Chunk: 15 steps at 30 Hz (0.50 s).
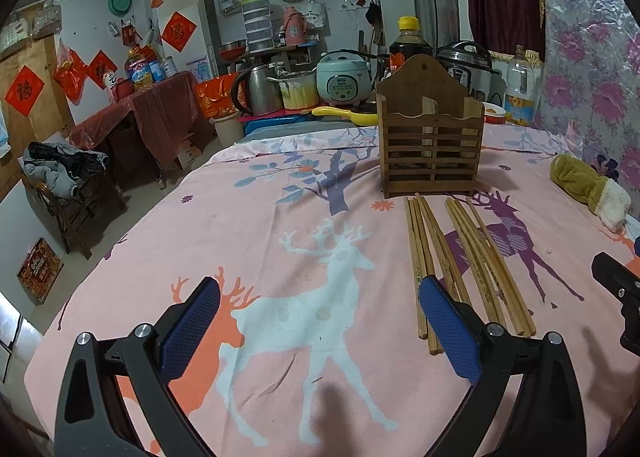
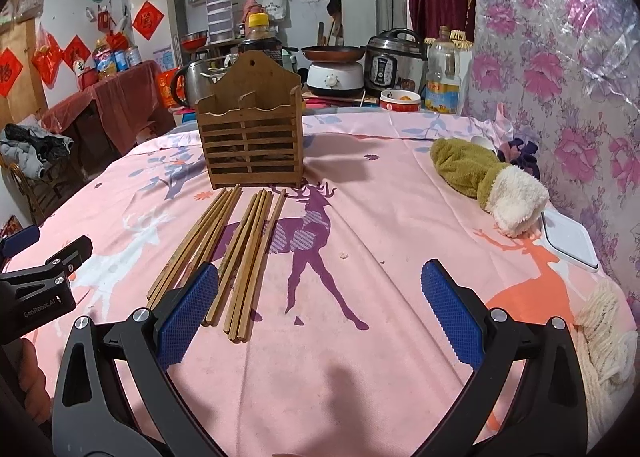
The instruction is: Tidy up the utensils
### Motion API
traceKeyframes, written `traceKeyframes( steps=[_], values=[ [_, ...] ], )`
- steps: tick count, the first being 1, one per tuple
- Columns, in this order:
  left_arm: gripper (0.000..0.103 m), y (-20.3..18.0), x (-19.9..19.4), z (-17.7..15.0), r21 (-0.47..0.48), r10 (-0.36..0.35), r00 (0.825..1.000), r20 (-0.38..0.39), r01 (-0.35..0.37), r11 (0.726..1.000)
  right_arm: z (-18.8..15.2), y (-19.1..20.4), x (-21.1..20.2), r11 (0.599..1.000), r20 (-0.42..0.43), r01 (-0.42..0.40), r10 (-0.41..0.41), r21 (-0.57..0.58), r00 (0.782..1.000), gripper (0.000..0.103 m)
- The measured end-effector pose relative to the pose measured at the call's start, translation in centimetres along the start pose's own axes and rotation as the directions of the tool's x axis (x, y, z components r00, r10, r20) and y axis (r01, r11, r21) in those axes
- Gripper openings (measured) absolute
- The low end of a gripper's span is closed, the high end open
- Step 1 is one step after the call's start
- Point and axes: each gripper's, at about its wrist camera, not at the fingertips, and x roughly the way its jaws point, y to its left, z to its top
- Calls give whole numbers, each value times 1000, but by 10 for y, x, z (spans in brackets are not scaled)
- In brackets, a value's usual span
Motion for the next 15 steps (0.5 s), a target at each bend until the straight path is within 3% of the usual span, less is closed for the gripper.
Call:
traceKeyframes(
  steps=[15],
  values=[
    [97, 2, -9, 0, -4, 12, 999, 40, -11, 1000, 1, -1, -4, 1000, 22, -1, 1, 3, 1000, 97]
  ],
)
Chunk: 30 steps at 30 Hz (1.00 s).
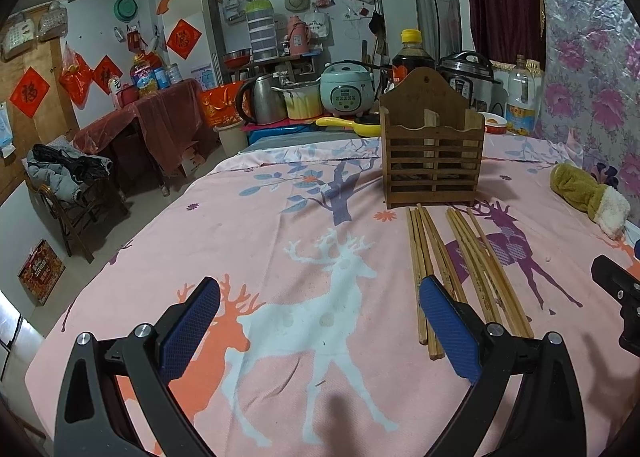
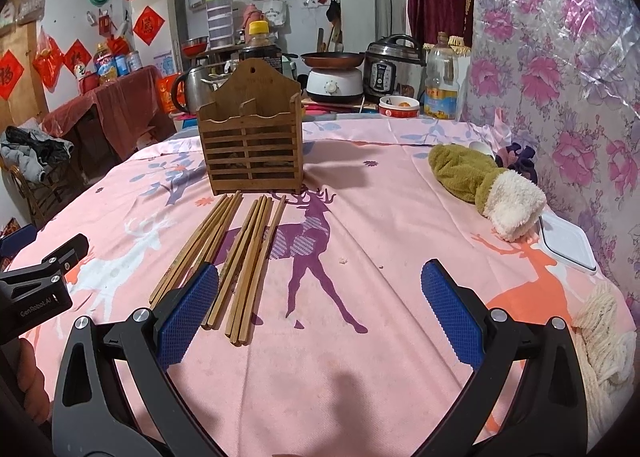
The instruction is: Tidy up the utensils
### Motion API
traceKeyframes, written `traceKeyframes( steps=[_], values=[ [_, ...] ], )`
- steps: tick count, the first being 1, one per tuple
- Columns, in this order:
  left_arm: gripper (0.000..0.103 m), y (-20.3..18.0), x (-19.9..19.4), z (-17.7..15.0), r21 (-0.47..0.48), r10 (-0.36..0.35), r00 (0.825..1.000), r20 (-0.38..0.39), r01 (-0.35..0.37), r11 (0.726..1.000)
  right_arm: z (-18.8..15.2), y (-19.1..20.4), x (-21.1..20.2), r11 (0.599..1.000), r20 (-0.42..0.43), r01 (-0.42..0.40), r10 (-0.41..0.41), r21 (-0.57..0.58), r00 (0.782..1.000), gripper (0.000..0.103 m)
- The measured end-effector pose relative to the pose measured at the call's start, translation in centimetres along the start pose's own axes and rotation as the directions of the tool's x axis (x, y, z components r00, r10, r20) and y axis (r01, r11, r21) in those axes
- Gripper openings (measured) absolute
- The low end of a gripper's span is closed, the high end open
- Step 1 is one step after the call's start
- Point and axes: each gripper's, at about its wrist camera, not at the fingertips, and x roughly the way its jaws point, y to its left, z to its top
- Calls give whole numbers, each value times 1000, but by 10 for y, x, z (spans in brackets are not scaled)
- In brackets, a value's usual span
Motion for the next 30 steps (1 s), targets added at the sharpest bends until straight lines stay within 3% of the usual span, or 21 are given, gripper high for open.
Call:
traceKeyframes(
  steps=[11, 30],
  values=[
    [98, -1, -11, 0, 5, 11, 999, 45, -11, 1000, 1, 0, -2, 1000, 10, 0, 0, 0, 1000, 97],
    [98, -2, -10, 2, 6, 14, 999, 46, -14, 1000, 1, 0, -3, 1000, 10, 0, 0, 1, 1000, 97]
  ],
)
